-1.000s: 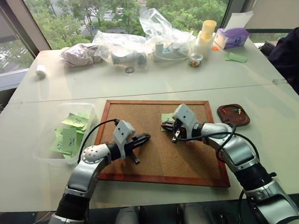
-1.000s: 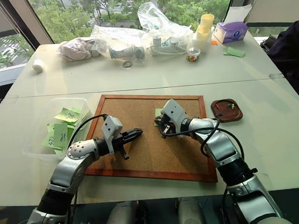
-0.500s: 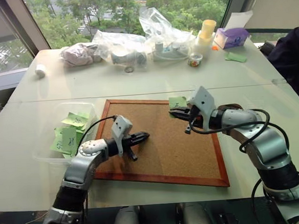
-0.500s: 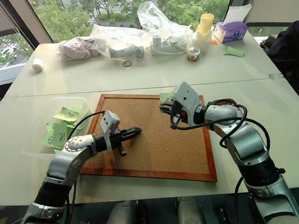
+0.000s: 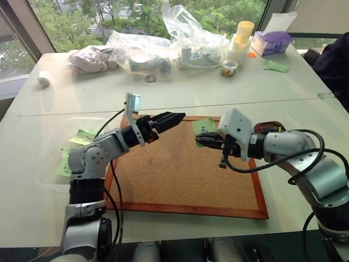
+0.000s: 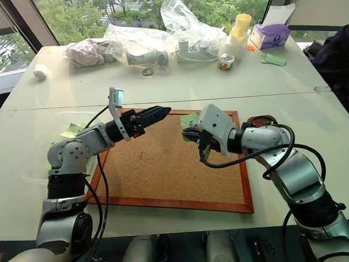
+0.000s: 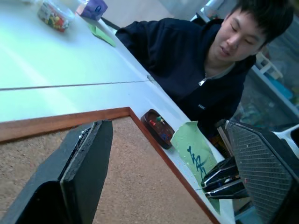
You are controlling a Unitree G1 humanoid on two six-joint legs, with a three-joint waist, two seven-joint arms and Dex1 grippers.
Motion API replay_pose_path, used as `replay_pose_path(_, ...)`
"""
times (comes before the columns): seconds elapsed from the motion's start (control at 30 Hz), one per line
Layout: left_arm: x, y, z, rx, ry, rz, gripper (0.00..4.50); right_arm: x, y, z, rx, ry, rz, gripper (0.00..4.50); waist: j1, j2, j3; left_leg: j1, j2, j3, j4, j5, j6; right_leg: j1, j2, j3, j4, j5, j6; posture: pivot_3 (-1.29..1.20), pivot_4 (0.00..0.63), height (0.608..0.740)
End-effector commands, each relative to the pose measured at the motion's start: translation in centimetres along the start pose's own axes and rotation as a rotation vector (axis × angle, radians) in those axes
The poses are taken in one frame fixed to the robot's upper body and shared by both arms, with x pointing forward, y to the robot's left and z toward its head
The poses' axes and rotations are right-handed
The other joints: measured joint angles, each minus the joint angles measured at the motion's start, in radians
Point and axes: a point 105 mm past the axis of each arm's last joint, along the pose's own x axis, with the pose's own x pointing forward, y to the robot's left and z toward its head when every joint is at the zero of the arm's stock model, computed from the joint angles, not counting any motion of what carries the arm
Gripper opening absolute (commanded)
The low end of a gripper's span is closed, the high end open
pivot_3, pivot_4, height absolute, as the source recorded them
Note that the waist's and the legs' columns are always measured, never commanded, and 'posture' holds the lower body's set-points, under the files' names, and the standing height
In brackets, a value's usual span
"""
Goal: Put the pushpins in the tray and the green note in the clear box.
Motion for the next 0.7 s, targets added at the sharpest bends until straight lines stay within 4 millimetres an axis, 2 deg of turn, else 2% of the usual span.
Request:
replay_pose_path(0.03, 0.7, -0.5, 0.3, -0.068, -0.017, -0.032, 4.38, -0.4, 0.3, 1.8, -0.062, -0.043, 0.003, 0.0, 0.001, -0.002, 0.001, 0.0, 0.0, 0.0, 0.0, 0.0, -0.001, 0.0, 0.0, 0.0, 0.0, 0.0, 0.0, 0.0, 0.15, 0.74)
replay_pose_path(0.3, 2.4, -1.7, -1.9, -0.196, 0.07, -0.095, 4.38, -0.4, 0.7, 2.0, -0.081, -0.039, 0.014, 0.0, 0.003, -0.004, 0.002, 0.0, 0.0, 0.0, 0.0, 0.0, -0.001, 0.0, 0.0, 0.0, 0.0, 0.0, 0.0, 0.0, 0.15, 0.74)
replay_pose_path(0.37, 2.6, -2.0, -2.3, -0.199, 0.086, -0.104, 3.86, -0.5, 0.7, 2.0, -0.085, -0.034, 0.011, 0.0, 0.002, -0.004, 0.002, 0.0, 0.0, 0.0, 0.0, 0.001, -0.001, 0.0, 0.0, 0.0, 0.0, 0.0, 0.0, 0.0, 0.15, 0.74)
replay_pose_path(0.43, 2.7, -2.1, -2.5, -0.203, 0.092, -0.108, 3.1, -0.5, 0.7, 1.9, -0.083, -0.034, 0.009, 0.0, 0.002, -0.004, 0.002, 0.0, 0.0, 0.0, 0.0, 0.001, -0.001, 0.0, 0.0, 0.0, 0.0, 0.0, 0.0, 0.0, 0.15, 0.74)
replay_pose_path(0.6, 2.7, -2.2, -2.4, -0.214, 0.081, -0.113, 0.55, -0.5, 0.8, 1.7, -0.083, -0.026, 0.005, 0.0, 0.002, -0.004, 0.002, 0.0, 0.0, 0.0, 0.0, 0.001, -0.002, 0.0, 0.001, 0.0, 0.0, 0.0, 0.0, 0.0, 0.15, 0.74)
replay_pose_path(0.63, 2.6, -2.2, -2.4, -0.213, 0.081, -0.111, 0.17, -0.5, 0.8, 1.7, -0.085, -0.024, 0.005, 0.0, 0.002, -0.004, 0.002, 0.0, 0.0, 0.0, 0.0, 0.001, -0.002, 0.0, 0.001, 0.0, 0.0, 0.0, 0.0, 0.0, 0.15, 0.74)
replay_pose_path(0.7, 2.6, -2.2, -2.4, -0.214, 0.075, -0.107, 0.04, -0.5, 0.8, 1.7, -0.086, -0.023, 0.003, 0.0, 0.002, -0.004, 0.002, 0.0, 0.0, 0.0, 0.0, 0.001, -0.002, 0.0, 0.001, 0.0, 0.0, 0.0, 0.0, 0.0, 0.15, 0.74)
